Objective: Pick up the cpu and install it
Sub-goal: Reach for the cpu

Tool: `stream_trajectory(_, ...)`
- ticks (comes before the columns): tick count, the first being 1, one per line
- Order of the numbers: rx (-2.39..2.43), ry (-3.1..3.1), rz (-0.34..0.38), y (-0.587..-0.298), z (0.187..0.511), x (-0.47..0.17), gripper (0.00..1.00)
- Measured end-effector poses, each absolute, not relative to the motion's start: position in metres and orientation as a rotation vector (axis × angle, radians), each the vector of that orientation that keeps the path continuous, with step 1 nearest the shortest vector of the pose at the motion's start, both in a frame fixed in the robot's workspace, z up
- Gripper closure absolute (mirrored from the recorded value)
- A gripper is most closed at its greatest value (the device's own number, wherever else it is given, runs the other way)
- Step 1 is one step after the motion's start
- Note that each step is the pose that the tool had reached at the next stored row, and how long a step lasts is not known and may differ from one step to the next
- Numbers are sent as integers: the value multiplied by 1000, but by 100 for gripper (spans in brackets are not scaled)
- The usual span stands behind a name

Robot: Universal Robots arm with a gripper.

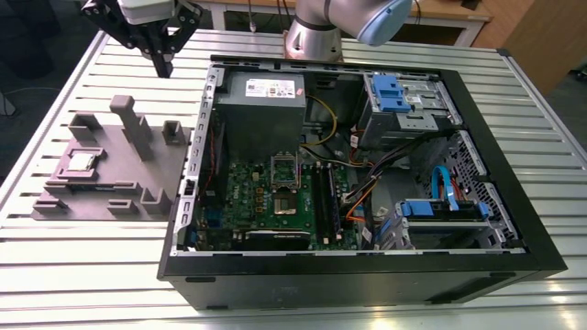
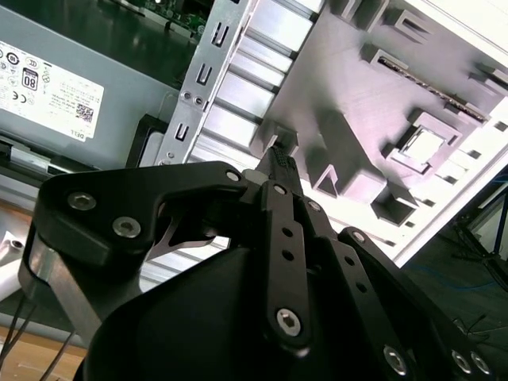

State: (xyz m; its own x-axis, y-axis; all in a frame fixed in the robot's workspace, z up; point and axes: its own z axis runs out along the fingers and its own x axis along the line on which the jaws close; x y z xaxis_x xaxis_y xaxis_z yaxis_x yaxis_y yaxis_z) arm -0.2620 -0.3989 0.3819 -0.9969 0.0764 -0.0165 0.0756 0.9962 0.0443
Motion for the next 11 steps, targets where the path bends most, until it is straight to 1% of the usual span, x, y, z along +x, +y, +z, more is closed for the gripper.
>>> stream_trajectory(11, 119, 3120, 68, -399, 382, -268, 89)
